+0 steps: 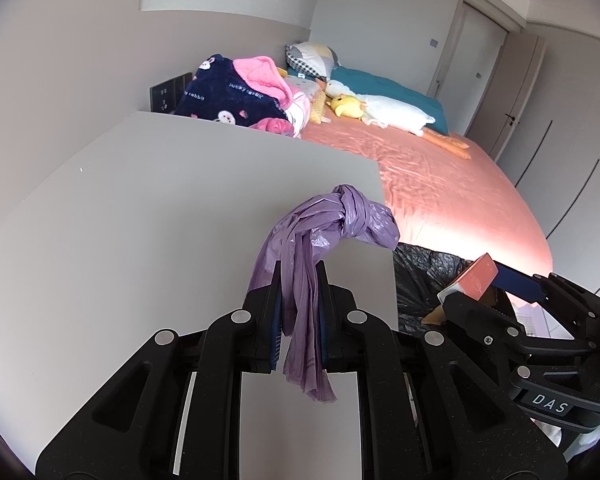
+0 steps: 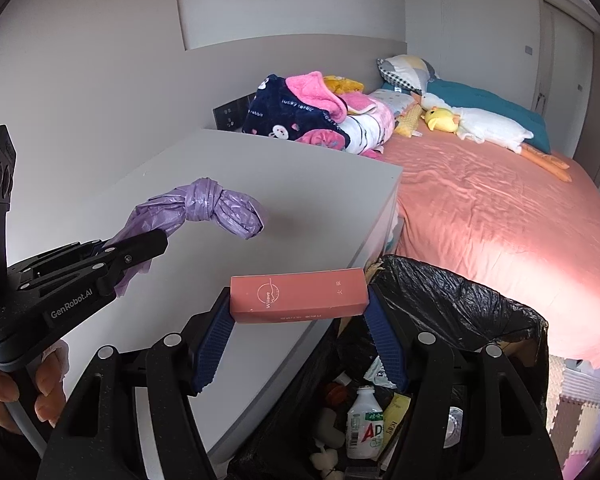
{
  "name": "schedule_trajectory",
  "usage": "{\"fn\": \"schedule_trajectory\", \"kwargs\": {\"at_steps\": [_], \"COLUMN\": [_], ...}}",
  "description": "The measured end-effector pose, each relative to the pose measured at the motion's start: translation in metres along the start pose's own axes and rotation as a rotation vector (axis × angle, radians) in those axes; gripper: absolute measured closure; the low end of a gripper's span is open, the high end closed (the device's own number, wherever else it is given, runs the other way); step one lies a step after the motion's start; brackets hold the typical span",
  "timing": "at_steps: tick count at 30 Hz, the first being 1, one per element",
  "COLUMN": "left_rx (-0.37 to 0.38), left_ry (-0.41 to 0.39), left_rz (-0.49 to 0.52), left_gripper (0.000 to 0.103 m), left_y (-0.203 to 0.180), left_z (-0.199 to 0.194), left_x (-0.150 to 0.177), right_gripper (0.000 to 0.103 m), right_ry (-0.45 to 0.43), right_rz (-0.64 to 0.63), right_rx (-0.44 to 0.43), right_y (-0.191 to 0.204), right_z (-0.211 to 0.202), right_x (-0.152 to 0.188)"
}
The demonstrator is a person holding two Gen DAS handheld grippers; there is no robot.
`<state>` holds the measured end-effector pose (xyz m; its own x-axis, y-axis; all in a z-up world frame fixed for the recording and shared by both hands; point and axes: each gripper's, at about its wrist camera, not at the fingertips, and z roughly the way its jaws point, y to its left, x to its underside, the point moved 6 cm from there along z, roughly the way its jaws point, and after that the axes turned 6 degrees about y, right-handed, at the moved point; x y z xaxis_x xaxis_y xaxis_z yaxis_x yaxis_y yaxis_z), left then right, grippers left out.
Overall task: Collect trash
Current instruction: 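Carry the purple bag and pink box over the trash bag, then open both grippers to drop the purple bag and pink box in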
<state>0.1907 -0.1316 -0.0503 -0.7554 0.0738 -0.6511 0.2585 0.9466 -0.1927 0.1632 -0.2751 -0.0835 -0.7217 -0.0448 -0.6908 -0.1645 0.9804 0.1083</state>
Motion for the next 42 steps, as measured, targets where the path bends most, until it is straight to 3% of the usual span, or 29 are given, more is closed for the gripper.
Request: {"fn": "schedule_trajectory", "kwargs": {"at_steps": [23,39,40,41,42], "left_rx": [0.091,0.204,0.207,0.206,0.195], "left_ry": [0.041,0.124,0.135,0.149,0.148], "left_rz": [0.134,0.217,0.219,0.217,0.208], "left_gripper": [0.09,0.089,0.083,0.053,0.009], "left_y": [-0.09,-0.137,-0.138,-0.139,-0.139], "left_z": [0.017,0.04,0.042,0.045,0.046], "left_x": [0.004,0.015,0.016,0.017,0.017], "right_gripper": [0.037,0.037,0.037,0.034,0.023], "right_ry": [-0.041,-0.038,-0.037,-0.036,-0.037], "right_rz": [0.148,0.267,0.275,0.284,0.298], "right_rx": [0.054,0.096,0.088,0.082,0.082], "right_y": [-0.081,-0.136,-0.138,-0.141,-0.144], "right_z": [-0.035,-0.047,-0.048,-0.049,-0.05], "right_x": [0.02,0.04,0.041,0.043,0.044]}}
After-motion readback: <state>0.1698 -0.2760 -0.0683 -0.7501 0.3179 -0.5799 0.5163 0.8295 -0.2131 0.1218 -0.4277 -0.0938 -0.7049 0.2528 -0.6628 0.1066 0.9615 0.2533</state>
